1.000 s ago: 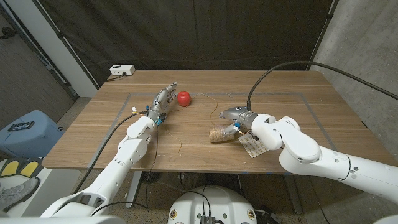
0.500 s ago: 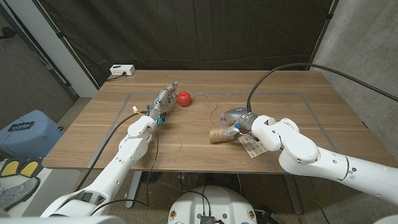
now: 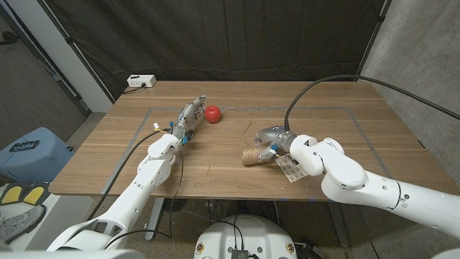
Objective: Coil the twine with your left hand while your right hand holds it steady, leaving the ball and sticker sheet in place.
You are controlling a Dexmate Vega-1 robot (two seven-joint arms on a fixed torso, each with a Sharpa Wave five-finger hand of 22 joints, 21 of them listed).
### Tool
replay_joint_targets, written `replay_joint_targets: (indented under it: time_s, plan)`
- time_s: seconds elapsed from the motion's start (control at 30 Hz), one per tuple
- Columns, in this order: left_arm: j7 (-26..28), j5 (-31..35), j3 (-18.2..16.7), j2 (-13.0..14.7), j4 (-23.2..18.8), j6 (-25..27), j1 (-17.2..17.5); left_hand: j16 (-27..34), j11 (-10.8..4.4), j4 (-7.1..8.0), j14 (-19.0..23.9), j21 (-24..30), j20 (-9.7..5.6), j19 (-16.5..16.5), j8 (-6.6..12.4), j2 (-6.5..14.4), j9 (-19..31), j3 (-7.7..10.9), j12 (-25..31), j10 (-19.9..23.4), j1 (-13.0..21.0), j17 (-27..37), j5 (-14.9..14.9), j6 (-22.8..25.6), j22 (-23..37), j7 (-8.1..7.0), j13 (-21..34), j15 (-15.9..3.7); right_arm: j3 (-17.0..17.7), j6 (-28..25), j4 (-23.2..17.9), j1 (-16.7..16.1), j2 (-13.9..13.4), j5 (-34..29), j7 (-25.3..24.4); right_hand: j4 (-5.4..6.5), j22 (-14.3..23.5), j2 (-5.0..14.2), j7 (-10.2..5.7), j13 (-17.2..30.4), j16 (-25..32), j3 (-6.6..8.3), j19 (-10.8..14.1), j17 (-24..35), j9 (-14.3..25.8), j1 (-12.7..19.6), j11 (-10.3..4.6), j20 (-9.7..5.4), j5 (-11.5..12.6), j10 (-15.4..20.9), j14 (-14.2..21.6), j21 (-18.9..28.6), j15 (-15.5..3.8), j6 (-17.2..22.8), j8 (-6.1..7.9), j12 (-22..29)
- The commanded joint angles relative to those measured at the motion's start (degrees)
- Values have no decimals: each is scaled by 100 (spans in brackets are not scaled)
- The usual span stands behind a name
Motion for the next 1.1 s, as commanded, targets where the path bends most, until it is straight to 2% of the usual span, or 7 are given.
replay_joint_targets:
  time_s: [0.03, 0.27, 0.9, 1.1]
  plan:
    - [-15, -5, -4, 15, 13, 27, -17, 22, 19, -9, 53, -16, 3, 52, 32, 15, 12, 2, 29, 47, 63, 5, 26, 55, 14, -31, 18, 28, -10, 100, 110, -33, 13, -28, -108, 2, 8, -4, -27, 29, 35, -12, 35, 34, 19, 68, -7, -51, 68, 88, 94, 32, -30, 129, 55, 53]
    - [-16, 5, -3, 28, 2, 31, -16, 24, 20, -7, 59, -15, 3, 57, 33, 16, 13, -1, 28, 46, 65, 6, 27, 61, 14, -29, 18, 25, -32, 151, 172, -49, 28, -59, -141, 8, 8, 3, -40, 44, 49, -5, 69, 49, 24, 86, -39, -66, 81, 125, 146, 38, -76, 155, 57, 79]
    - [84, -17, -81, 54, -222, 74, 196, 25, 19, -1, 64, -15, 9, 61, 27, 26, 14, -3, 26, 45, 78, 8, 33, 60, 15, -24, 20, 30, -105, 277, 314, -87, 58, -267, -178, -14, 6, 38, -197, 96, 132, -14, 179, 111, 41, 266, -103, -116, 108, 364, 363, 47, -192, 454, 148, 218]
    - [122, -1, -101, 61, -278, 87, 231, 25, 23, 0, 65, -15, 8, 61, 27, 27, 14, -3, 26, 45, 82, 8, 35, 62, 15, -28, 20, 32, -55, 351, 343, -152, 13, -215, -320, -4, 6, 47, -251, 117, 183, -23, 225, 145, 47, 313, -183, -129, 115, 509, 486, 51, -267, 579, 188, 292]
